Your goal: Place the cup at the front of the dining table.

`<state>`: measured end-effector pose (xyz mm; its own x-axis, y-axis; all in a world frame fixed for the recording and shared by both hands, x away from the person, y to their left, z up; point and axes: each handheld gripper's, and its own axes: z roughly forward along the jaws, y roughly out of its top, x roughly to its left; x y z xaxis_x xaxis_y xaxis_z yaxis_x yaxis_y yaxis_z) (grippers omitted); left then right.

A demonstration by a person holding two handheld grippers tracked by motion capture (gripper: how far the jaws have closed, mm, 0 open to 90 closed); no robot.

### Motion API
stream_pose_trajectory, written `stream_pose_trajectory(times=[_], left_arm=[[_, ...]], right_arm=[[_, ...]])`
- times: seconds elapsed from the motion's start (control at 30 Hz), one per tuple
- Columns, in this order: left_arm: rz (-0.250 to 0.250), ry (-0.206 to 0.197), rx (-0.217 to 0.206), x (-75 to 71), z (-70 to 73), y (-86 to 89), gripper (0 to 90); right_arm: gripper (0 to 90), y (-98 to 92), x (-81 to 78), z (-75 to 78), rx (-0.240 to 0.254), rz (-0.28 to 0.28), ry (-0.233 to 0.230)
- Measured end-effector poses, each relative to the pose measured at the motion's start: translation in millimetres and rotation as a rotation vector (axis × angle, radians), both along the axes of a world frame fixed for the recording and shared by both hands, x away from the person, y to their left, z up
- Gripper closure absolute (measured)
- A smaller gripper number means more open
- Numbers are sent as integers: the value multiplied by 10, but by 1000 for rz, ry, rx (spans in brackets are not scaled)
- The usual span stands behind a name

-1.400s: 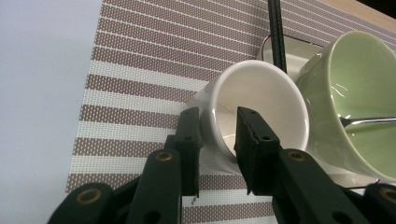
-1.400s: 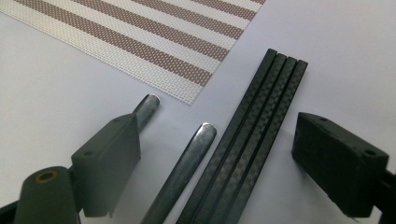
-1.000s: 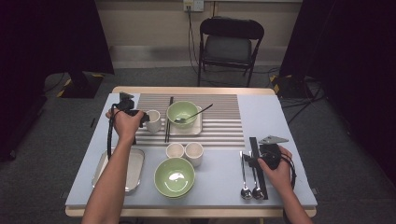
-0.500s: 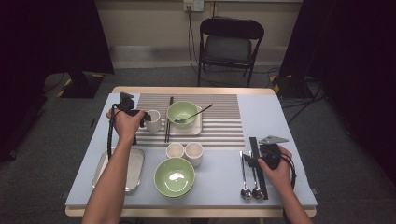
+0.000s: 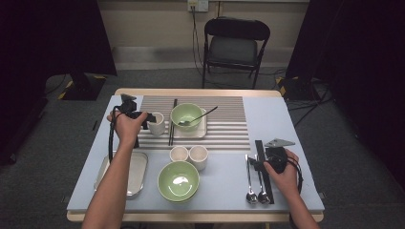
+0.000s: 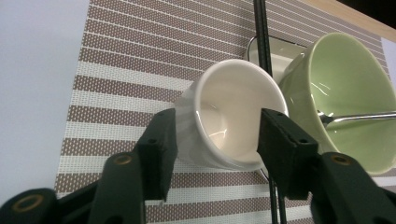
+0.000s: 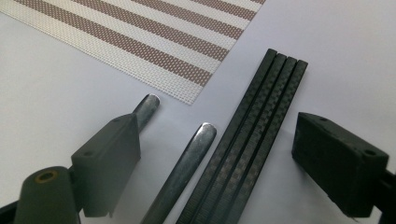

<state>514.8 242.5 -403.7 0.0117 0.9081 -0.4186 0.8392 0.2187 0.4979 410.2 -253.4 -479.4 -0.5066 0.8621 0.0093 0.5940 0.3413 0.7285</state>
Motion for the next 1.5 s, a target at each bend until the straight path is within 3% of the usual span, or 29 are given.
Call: stream_pose_trajectory(times=[0.27, 0.57, 1.5], left_arm=[[-15, -10, 1, -18, -6, 13, 373], [-25, -30, -26, -44, 0, 43, 327], [-98, -45, -16, -181, 95, 47, 324]], right_arm=[[142, 0, 0, 0, 0, 0, 1], [142, 1, -2, 1, 0, -2, 2], [142, 1, 0, 0, 1, -1, 1]])
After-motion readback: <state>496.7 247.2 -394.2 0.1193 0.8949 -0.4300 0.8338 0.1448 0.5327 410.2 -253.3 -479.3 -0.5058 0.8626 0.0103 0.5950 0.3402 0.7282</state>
